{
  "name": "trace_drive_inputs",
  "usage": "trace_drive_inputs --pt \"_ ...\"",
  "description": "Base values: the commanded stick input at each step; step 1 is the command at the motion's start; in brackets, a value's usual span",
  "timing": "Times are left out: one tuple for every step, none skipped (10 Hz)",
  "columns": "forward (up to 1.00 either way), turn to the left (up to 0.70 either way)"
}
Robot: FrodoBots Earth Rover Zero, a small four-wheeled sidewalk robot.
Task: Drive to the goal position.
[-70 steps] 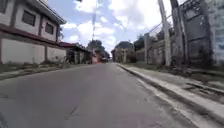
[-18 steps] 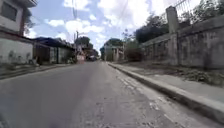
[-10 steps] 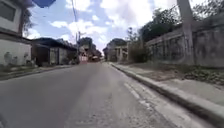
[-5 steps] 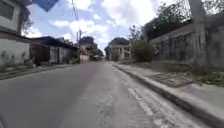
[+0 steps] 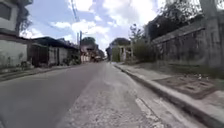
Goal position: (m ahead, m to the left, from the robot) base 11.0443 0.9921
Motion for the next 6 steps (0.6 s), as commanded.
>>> trace_drive_inputs --pt "1.00 0.00" --pt "1.00 0.00" --pt "1.00 0.00" --pt "1.00 0.00" --pt "1.00 0.00" --pt "1.00 0.00"
